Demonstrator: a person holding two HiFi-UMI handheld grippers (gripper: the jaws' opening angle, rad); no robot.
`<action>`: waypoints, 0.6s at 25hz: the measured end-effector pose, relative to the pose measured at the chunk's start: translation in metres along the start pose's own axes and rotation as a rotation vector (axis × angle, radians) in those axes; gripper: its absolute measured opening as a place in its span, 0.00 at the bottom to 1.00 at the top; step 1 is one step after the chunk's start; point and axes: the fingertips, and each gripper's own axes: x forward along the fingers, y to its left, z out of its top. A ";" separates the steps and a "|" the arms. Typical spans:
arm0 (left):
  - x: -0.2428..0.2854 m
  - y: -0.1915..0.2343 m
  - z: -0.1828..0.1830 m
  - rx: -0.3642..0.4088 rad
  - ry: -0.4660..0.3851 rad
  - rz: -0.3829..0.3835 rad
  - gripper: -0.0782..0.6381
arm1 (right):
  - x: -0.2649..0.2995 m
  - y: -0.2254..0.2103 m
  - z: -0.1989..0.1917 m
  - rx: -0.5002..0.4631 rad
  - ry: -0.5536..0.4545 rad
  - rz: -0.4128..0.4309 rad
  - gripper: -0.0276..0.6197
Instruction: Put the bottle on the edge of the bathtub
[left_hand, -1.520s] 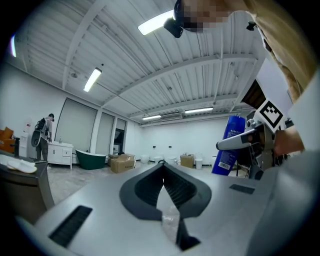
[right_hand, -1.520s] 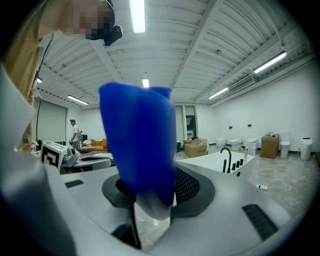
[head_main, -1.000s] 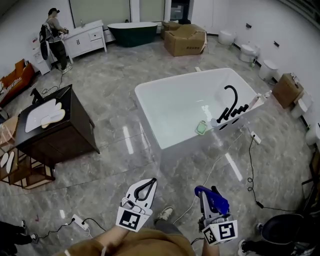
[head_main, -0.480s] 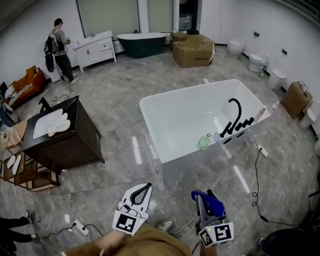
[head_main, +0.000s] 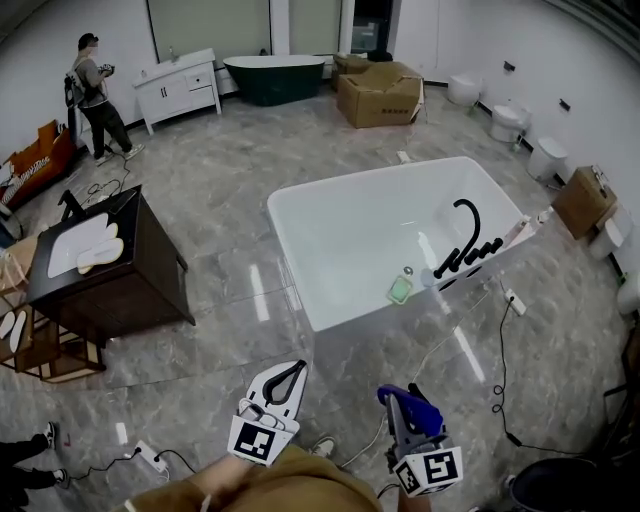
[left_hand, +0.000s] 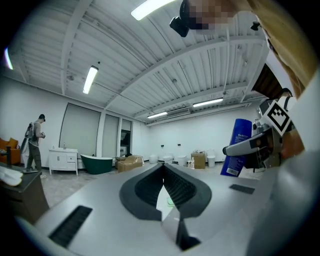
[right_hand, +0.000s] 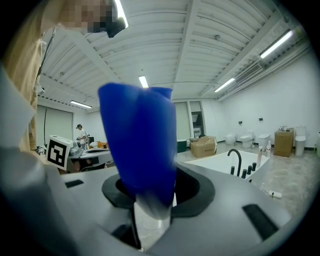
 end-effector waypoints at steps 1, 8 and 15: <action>0.006 0.005 0.002 0.001 -0.009 -0.003 0.12 | 0.007 -0.001 0.002 -0.004 0.003 -0.004 0.28; 0.031 0.054 0.010 0.006 -0.033 0.010 0.12 | 0.059 0.003 0.019 -0.040 0.008 0.007 0.28; 0.051 0.074 -0.004 -0.006 -0.004 0.001 0.12 | 0.101 -0.006 0.018 -0.055 0.035 0.005 0.28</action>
